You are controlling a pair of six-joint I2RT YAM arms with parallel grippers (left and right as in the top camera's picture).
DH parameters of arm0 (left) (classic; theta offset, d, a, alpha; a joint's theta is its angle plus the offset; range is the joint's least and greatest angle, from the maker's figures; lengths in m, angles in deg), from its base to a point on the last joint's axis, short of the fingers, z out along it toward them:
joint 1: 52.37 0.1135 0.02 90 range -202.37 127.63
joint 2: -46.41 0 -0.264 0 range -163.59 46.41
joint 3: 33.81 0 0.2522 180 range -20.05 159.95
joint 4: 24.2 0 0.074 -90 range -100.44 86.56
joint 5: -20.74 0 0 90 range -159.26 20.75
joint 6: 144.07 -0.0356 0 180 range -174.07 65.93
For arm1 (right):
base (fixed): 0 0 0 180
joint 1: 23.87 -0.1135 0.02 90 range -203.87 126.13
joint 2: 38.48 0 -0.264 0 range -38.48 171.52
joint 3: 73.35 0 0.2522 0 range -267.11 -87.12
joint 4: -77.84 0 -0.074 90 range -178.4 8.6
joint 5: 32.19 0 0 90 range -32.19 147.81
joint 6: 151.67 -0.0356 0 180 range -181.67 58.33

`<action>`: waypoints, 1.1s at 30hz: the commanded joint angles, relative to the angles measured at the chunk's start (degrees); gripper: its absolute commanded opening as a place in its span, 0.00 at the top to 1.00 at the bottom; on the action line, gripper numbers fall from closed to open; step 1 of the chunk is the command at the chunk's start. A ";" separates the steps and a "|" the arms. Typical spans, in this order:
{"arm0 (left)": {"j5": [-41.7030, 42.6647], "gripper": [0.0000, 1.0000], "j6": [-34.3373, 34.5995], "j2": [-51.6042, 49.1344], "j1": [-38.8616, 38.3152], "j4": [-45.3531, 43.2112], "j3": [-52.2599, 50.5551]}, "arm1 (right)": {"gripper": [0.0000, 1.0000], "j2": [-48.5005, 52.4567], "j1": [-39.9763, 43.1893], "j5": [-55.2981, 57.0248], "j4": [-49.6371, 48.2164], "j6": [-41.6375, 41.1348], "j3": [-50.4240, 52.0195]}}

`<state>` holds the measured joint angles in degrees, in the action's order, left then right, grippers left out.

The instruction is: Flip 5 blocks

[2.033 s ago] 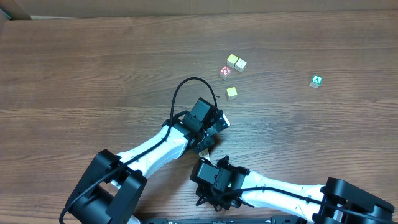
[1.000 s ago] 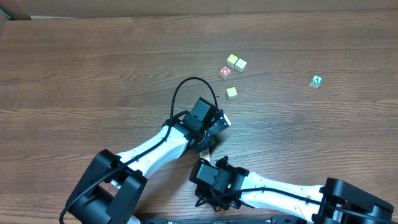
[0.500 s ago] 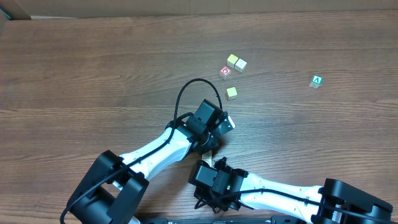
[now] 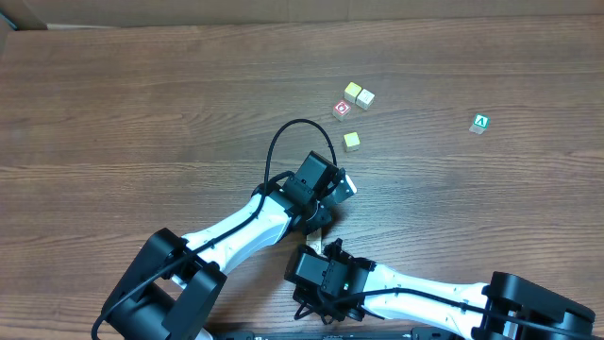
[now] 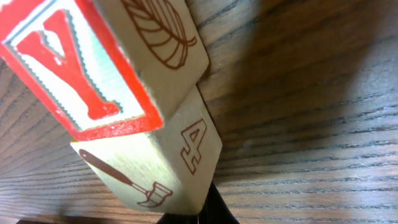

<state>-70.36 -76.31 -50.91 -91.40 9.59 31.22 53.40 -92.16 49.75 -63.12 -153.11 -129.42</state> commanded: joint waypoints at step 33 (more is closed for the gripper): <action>-1.01 0.96 11.39 -0.50 7.82 4.87 6.58 | 0.96 -3.50 -8.13 3.76 7.23 -0.35 -3.23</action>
<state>-71.06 -69.03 -50.91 -85.98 13.26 34.78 52.37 -98.41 50.34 -57.57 -153.98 -129.92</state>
